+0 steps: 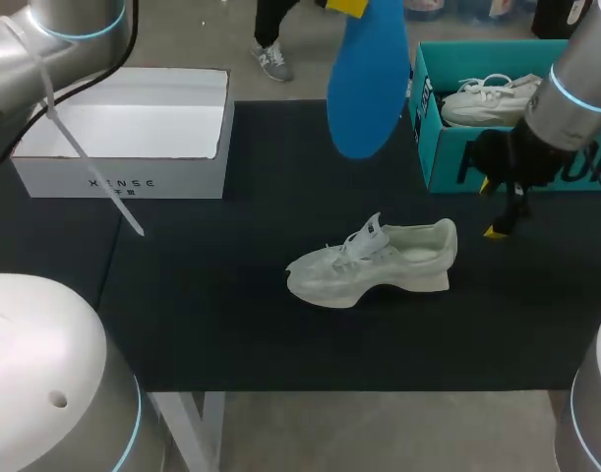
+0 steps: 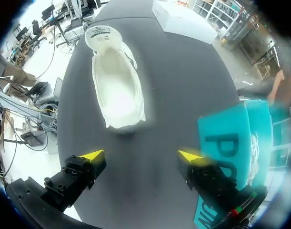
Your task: Take the shoe out of the shoebox, open the shoe tongue, remove and reinsert the insole, then place the shoe into the shoebox
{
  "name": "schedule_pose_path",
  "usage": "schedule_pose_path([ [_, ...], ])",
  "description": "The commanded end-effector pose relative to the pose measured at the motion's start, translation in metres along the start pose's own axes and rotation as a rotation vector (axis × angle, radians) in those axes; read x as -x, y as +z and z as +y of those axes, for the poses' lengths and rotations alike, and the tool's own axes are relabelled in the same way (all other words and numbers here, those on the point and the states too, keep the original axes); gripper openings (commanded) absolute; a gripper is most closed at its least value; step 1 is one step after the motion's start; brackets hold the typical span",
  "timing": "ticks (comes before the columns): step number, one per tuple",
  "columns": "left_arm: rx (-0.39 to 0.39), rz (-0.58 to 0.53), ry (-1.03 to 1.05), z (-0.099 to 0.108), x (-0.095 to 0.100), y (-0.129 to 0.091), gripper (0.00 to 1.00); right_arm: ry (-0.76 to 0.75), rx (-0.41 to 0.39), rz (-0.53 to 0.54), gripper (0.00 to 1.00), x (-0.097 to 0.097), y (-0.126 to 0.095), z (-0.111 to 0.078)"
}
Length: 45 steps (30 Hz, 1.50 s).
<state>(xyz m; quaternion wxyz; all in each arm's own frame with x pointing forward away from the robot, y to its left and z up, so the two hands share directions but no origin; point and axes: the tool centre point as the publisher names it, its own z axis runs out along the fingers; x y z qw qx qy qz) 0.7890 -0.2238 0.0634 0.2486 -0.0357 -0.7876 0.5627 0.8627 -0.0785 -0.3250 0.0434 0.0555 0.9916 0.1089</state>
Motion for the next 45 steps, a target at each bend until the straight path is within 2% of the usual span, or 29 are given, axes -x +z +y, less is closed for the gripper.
schedule_pose_path([
  [1,0.0,-0.001,0.001,0.0,0.0,0.001,0.0,0.0,-0.003,-0.001,1.0,0.0,0.0,0.0],
  [23,0.0,-0.001,0.001,0.0,0.0,0.001,0.0,0.0,-0.003,-0.001,1.0,0.0,0.0,0.0],
  [26,0.0,-0.001,0.001,0.0,0.0,0.001,0.0,-0.011,-0.01,0.005,1.0,-0.002,-0.001,0.016],
  [31,0.0,-0.001,0.001,0.0,0.0,0.001,0.0,-0.053,-0.027,0.0,1.0,-0.004,-0.008,0.054],
  [36,0.0,-0.001,0.001,0.0,0.0,0.001,0.0,-0.101,-0.035,0.012,1.0,-0.006,-0.005,0.088],
  [40,0.0,-0.001,0.001,0.0,0.0,0.001,0.0,-0.118,-0.051,0.022,1.0,-0.006,0.009,0.101],
  [45,0.0,-0.001,0.001,0.0,0.0,0.001,0.0,-0.131,-0.031,0.014,1.0,-0.001,0.026,0.101],
])
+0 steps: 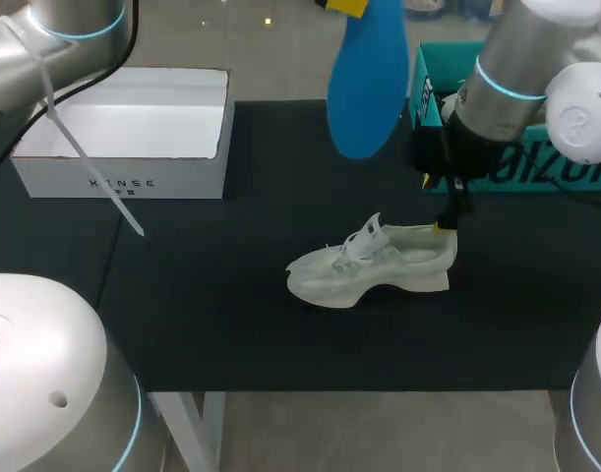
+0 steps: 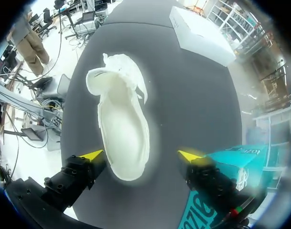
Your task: Take the shoe out of the shoebox, open the shoe tongue, remove and reinsert the insole, then place the shoe into the shoebox
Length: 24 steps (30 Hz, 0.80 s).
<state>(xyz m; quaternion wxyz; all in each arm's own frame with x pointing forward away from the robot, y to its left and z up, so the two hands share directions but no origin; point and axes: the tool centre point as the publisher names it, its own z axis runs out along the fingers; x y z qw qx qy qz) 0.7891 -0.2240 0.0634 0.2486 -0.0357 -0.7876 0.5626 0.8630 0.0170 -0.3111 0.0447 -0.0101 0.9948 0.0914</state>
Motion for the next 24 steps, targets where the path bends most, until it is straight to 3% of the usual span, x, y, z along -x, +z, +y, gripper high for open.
schedule_pose_path([
  [1,0.0,-0.001,0.001,0.0,0.0,0.001,0.0,0.001,0.001,0.002,1.0,0.01,0.022,0.004],
  [6,0.0,-0.001,0.001,0.0,0.0,0.001,0.0,-0.031,-0.012,-0.054,1.0,0.014,0.036,0.004],
  [24,0.0,-0.001,0.001,0.0,0.0,0.001,0.0,-0.058,-0.043,-0.021,1.0,0.026,0.078,0.0],
])
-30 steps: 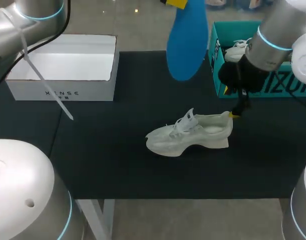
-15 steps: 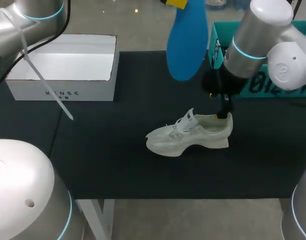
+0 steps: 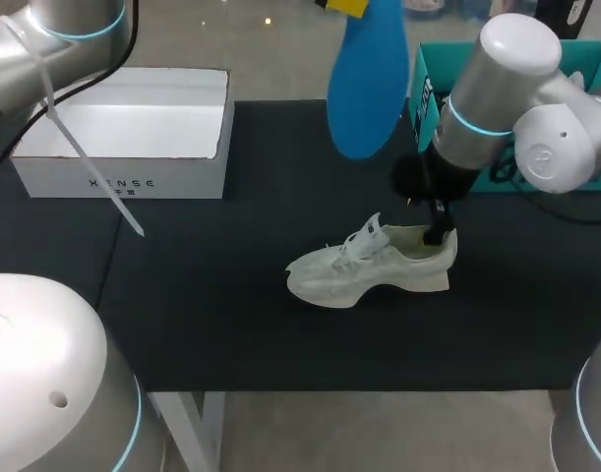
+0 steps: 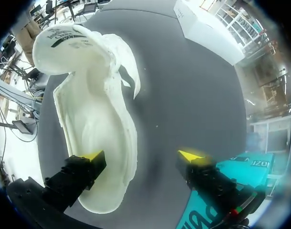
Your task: Take the shoe out of the shoebox, open the shoe tongue, remove and reinsert the insole, then place the shoe into the shoebox
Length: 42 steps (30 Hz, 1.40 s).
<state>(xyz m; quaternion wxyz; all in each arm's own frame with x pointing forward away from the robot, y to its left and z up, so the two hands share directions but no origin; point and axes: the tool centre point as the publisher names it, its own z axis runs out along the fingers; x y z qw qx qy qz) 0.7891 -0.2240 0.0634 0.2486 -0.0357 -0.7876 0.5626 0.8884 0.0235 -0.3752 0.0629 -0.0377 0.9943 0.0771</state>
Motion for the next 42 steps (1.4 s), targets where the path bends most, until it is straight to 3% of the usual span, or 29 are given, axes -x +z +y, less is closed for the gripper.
schedule_pose_path([
  [1,0.0,-0.001,0.001,0.0,0.0,0.001,0.0,0.001,-0.017,0.011,1.0,0.007,0.014,0.006],
  [2,0.0,-0.001,0.001,0.0,0.0,0.001,0.0,-0.003,-0.026,0.011,0.16,0.006,0.016,0.005],
  [3,0.0,-0.001,0.001,0.0,0.0,0.001,0.0,-0.013,-0.03,0.017,0.0,0.006,0.018,0.005],
  [20,0.0,-0.001,0.001,0.0,0.0,0.001,0.0,0.013,-0.051,0.033,0.0,-0.002,0.019,-0.008],
  [33,0.0,-0.001,0.001,0.0,0.0,0.001,0.0,0.048,-0.044,-0.043,0.0,0.006,-0.046,-0.029],
  [42,0.0,-0.001,0.001,0.0,0.0,0.001,0.0,0.075,-0.044,-0.013,0.0,0.003,-0.052,-0.032],
])
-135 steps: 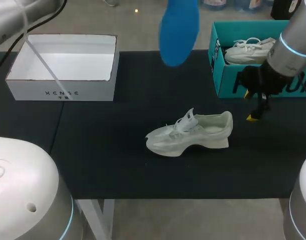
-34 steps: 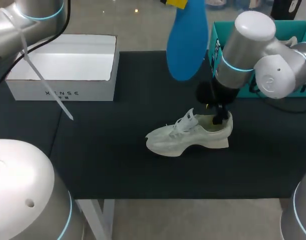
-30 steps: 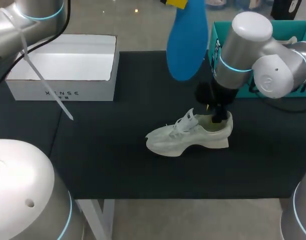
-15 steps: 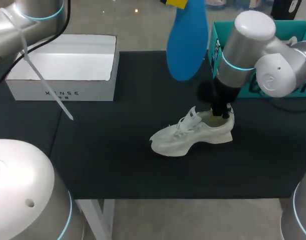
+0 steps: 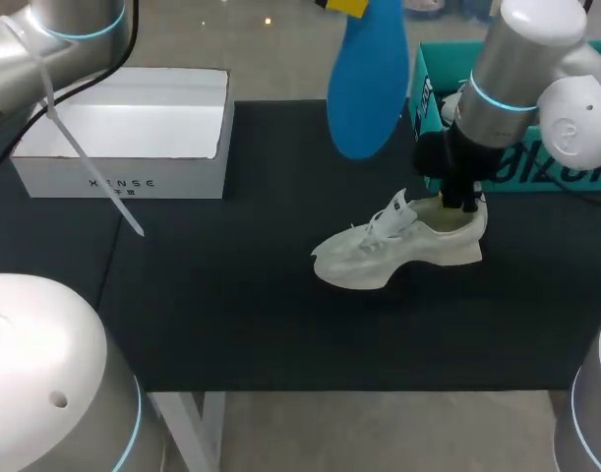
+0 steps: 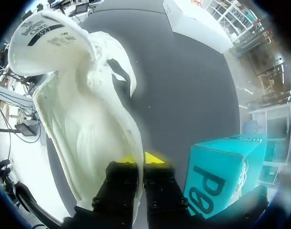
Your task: Take the shoe out of the shoebox, open the shoe tongue, remove and reinsert the insole, then place the shoe into the shoebox
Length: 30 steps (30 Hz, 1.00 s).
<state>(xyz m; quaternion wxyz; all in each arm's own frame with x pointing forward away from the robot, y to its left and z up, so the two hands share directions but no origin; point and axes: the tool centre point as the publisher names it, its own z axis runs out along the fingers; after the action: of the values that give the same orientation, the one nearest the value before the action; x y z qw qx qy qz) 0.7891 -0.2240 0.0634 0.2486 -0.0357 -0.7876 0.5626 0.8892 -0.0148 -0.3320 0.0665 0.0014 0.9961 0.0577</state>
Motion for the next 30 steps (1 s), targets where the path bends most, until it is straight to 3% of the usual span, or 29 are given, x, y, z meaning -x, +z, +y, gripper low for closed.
schedule_pose_path([
  [1,0.0,-0.001,0.001,0.0,0.0,0.001,0.0,0.0,0.001,-0.001,0.0,-0.001,-0.004,-0.001],
  [11,0.0,-0.001,0.001,0.0,0.0,0.001,0.0,0.0,0.001,-0.001,0.0,-0.001,-0.004,-0.001],
  [17,0.0,-0.001,0.001,0.0,0.0,0.001,0.0,0.59,0.006,-0.016,0.0,-0.015,-0.001,-0.024],
  [20,0.0,-0.001,0.001,0.0,0.0,0.001,0.0,0.744,-0.032,-0.07,0.0,-0.028,0.0,-0.032],
  [22,0.0,-0.001,0.001,0.0,0.0,0.001,0.0,0.843,-0.001,-0.082,0.0,-0.038,-0.002,-0.036],
  [24,0.0,-0.001,0.001,0.0,0.0,0.001,0.0,0.925,-0.047,-0.119,0.0,-0.047,-0.002,-0.04],
  [25,0.0,-0.001,0.001,0.0,0.0,0.001,0.0,0.962,-0.012,-0.114,0.0,-0.051,-0.004,-0.042],
  [28,0.0,-0.001,0.001,0.0,0.0,0.001,0.0,1.012,-0.045,-0.126,0.0,-0.057,-0.007,-0.045],
  [30,0.0,-0.001,0.001,0.0,0.0,0.001,0.0,1.02,-0.008,-0.119,0.0,-0.058,-0.01,-0.046],
])
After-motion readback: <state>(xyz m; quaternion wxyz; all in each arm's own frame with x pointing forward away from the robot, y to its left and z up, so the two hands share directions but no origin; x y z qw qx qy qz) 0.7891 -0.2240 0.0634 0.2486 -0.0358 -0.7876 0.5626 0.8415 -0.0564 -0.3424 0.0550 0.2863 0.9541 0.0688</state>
